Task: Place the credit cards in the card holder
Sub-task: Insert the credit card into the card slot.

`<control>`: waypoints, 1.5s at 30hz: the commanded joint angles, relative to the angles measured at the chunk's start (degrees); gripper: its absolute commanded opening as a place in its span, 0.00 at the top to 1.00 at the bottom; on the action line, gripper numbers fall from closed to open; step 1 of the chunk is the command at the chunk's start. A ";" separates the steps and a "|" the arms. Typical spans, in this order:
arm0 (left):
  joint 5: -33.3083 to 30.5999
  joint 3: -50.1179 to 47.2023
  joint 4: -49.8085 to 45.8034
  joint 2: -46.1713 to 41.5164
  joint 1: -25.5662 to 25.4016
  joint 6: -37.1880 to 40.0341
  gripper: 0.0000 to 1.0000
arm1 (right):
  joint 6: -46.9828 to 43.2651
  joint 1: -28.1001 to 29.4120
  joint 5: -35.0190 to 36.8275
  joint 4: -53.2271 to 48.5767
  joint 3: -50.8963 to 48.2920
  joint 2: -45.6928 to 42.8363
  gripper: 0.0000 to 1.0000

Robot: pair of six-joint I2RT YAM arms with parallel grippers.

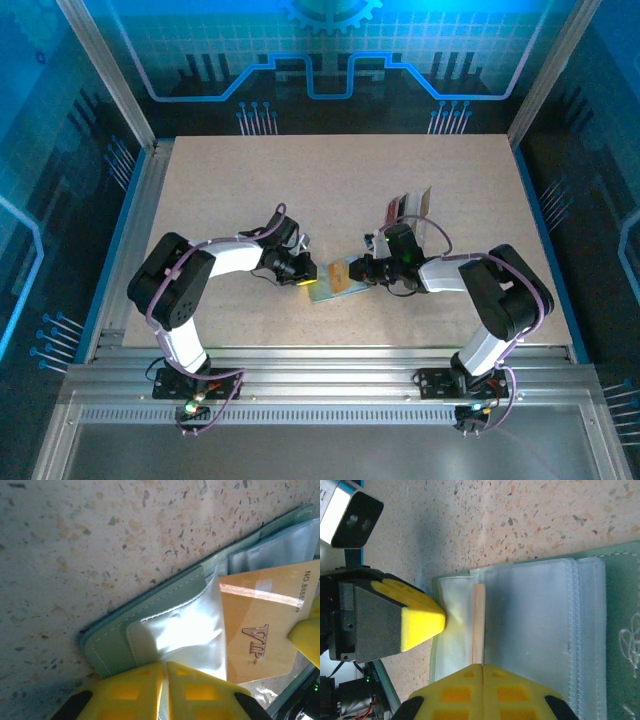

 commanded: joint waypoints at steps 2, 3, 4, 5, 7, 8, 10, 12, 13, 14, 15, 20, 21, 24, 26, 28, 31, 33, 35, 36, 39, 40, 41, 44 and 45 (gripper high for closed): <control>-1.53 -2.13 -3.34 -0.40 0.28 0.08 0.88 | -3.39 -0.46 -3.40 -3.61 -0.87 -0.51 1.00; -1.57 -2.09 -3.41 -0.48 0.28 0.08 0.88 | -3.78 -0.62 -3.40 -5.35 -0.85 -0.58 1.00; -1.57 -2.21 -3.43 -0.53 0.28 0.08 0.88 | -4.03 -0.87 -3.62 -5.64 -1.01 -0.66 1.00; -1.57 -2.20 -3.51 -0.62 0.28 0.13 0.88 | -4.23 -1.05 -3.90 -5.85 -1.12 -0.73 1.00; -1.66 -2.32 -3.56 -0.76 0.29 0.16 0.88 | -4.89 -1.49 -4.43 -6.31 -1.37 -0.85 1.00; -1.75 -2.40 -3.60 -0.77 0.30 0.14 0.88 | -5.03 -1.53 -4.77 -6.54 -1.41 -0.85 1.00; -1.75 -2.35 -3.69 -0.74 0.29 0.25 0.88 | -5.49 -1.65 -5.46 -6.85 -1.50 -0.85 1.00; -1.75 -2.32 -3.77 -0.78 0.38 0.26 0.88 | -5.84 -1.67 -6.03 -6.96 -1.50 -0.68 1.00; -1.84 -2.27 -3.82 -0.79 0.37 0.34 0.88 | -6.10 -1.64 -6.12 -7.18 -1.42 -0.67 1.00; -1.83 -2.30 -3.82 -0.90 0.45 0.34 0.88 | -6.32 -1.66 -6.28 -7.30 -1.37 -0.60 1.00; -1.84 -2.27 -3.93 -0.83 0.46 0.37 0.88 | -6.67 -1.67 -6.30 -7.66 -1.02 -0.46 1.00; -1.67 -2.22 -3.96 -0.73 0.63 0.60 0.88 | -7.39 -1.65 -6.65 -8.64 0.64 0.70 1.00; -1.66 -2.29 -3.96 -0.92 0.63 0.61 0.88 | -7.43 -1.72 -6.66 -8.76 0.89 0.97 1.00; -1.57 -2.46 -3.87 -0.94 0.72 0.61 0.88 | -7.43 -1.74 -6.83 -8.80 1.71 1.89 1.00; -1.48 -2.55 -3.65 -0.94 0.73 0.58 0.88 | -7.27 -1.72 -7.26 -8.38 2.17 2.53 1.00; -1.42 -2.66 -3.69 -0.93 0.72 0.56 0.88 | -7.08 -1.80 -7.40 -8.04 2.74 3.33 1.00; -1.31 -2.83 -3.52 -0.88 0.72 0.60 0.88 | -6.67 -1.91 -6.70 -7.69 3.41 3.86 1.00; -1.24 -3.01 -3.37 -1.02 0.72 0.53 0.88 | -6.39 -1.98 -6.16 -7.49 3.89 4.13 1.00; -1.28 -3.12 -3.34 -1.01 0.72 0.52 0.88 | -5.95 -2.12 -5.70 -7.10 4.22 4.45 1.00; -1.22 -3.18 -3.26 -0.97 0.72 0.51 0.88 | -5.72 -2.07 -5.68 -6.72 4.37 4.67 1.00; -1.22 -3.25 -3.25 -0.94 0.72 0.56 0.88 | -4.91 -2.15 -5.95 -5.45 4.81 5.64 1.00; -1.15 -3.28 -3.17 -0.88 0.73 0.52 0.88 | -4.67 -2.14 -6.03 -5.09 4.98 5.90 1.00; -1.13 -3.28 -3.16 -0.78 0.73 0.52 0.88 | -4.53 -2.01 -6.12 -4.94 5.13 6.08 1.00; -1.05 -3.35 -2.99 -0.85 0.72 0.51 0.88 | -4.54 -1.90 -6.30 -4.84 5.64 6.58 1.00; -1.07 -3.34 -2.99 -0.78 0.72 0.52 0.88 | -4.49 -1.85 -6.39 -4.73 5.70 6.74 1.00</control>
